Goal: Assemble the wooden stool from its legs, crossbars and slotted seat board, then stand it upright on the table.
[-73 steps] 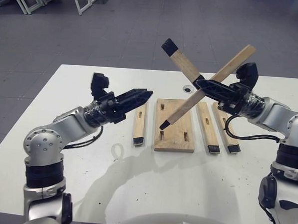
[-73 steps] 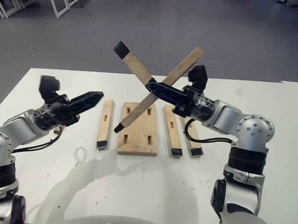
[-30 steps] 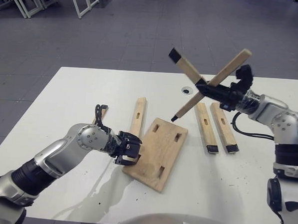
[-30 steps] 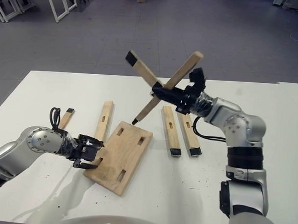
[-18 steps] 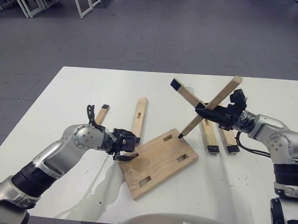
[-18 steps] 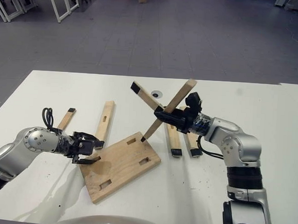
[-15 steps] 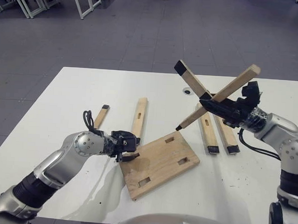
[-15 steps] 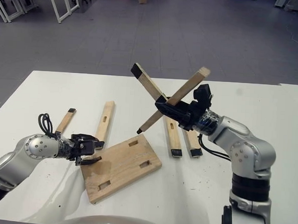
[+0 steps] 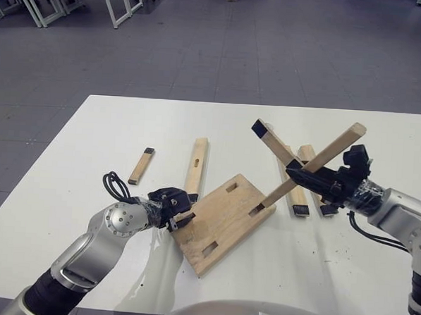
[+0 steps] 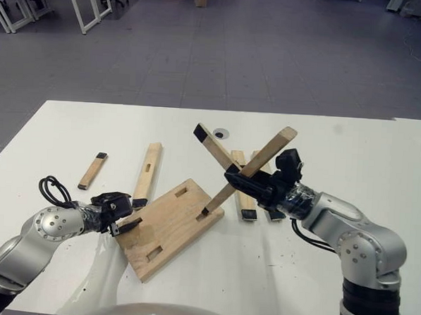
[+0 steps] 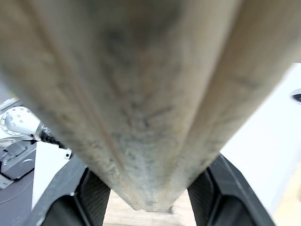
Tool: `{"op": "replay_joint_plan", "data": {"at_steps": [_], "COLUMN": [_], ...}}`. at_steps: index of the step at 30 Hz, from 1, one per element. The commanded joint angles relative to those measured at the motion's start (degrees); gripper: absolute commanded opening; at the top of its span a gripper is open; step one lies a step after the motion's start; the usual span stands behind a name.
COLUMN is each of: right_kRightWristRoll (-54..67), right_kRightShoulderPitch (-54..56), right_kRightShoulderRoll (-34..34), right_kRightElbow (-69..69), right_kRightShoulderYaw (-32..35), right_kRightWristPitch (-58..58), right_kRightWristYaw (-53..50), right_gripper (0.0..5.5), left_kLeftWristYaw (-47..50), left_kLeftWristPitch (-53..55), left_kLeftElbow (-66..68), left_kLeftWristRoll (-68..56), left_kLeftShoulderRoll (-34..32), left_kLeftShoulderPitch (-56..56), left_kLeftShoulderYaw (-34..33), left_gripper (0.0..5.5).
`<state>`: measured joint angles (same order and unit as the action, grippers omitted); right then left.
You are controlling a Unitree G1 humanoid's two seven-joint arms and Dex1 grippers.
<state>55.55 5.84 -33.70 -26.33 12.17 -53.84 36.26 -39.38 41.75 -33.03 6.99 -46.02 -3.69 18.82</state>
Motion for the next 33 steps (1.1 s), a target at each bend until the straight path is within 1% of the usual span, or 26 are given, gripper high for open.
{"op": "replay_joint_plan", "data": {"at_steps": [1, 6, 10, 12, 15, 17, 19, 22, 24, 27, 30, 33], "right_kRightWristRoll": [-5.11, -14.75, -19.71, -20.52, -21.3, -24.17, -27.4, -29.6, -28.6, -25.97, -24.34, -24.94], "right_kRightShoulderPitch": [-1.11, -3.48, -3.1, -2.98, -3.09, -3.0, -3.33, -4.21, -3.32, 0.92, 5.65, 9.33], "right_kRightShoulderRoll": [1.56, 0.31, -0.63, 0.29, 1.63, 1.36, 1.3, 1.2, 1.26, 0.31, -0.56, -0.05], "right_kRightElbow": [2.4, 8.22, 9.41, 5.43, -1.55, 0.78, 6.66, 18.1, 22.88, 27.19, 29.7, 29.5], "right_kRightShoulderYaw": [-4.72, -9.03, -11.14, -13.61, -19.74, -24.23, -26.54, -27.44, -26.29, -23.11, -21.59, -21.66], "right_kRightWristPitch": [4.18, 12.42, 17.67, 18.15, 15.23, 13.47, 14.05, 18.13, 19.62, 21.13, 21.86, 23.15], "right_kRightWristYaw": [1.29, 4.29, 5.39, 4.08, 1.6, 1.14, 1.31, 5.07, 7.71, 11.92, 16.73, 18.39], "right_gripper": [2.02, 2.02, 2.02, 2.02, 2.02, 2.02, 2.02, 2.02, 2.02, 2.02, 2.02, 2.02], "left_kLeftWristYaw": [-0.65, -0.77, -0.37, -0.15, 0.52, 1.08, 1.61, 1.96, 1.52, 0.37, -1.0, -1.25], "left_kLeftWristPitch": [3.29, 2.9, 3.24, 3.98, 8.37, 11.92, 14.58, 17.17, 18.62, 20.84, 23.15, 23.17], "left_kLeftElbow": [3.7, 4.44, 4.4, 4.04, 0.85, -1.71, -2.88, -3.82, -4.29, -4.64, -4.39, -2.19], "left_kLeftWristRoll": [0.75, 0.84, 0.46, -0.4, -3.5, -5.37, -6.71, -8.27, -9.95, -12.81, -17.2, -19.63], "left_kLeftShoulderRoll": [-0.07, -0.12, 0.31, 1.39, 5.31, 8.07, 10.24, 12.26, 13.66, 14.9, 15.71, 13.85], "left_kLeftShoulderPitch": [-2.51, -1.89, -2.04, -1.73, 0.3, 1.8, 3.19, 4.68, 5.47, 6.91, 8.69, 11.16], "left_kLeftShoulderYaw": [3.89, 3.86, 3.65, 3.03, 0.97, 0.58, 0.67, 0.24, -1.81, -5.79, -11.04, -13.91], "left_gripper": [3.8, 3.8, 3.8, 3.8, 3.8, 3.8, 3.8, 3.8, 3.8, 3.8, 3.8, 3.8]}}
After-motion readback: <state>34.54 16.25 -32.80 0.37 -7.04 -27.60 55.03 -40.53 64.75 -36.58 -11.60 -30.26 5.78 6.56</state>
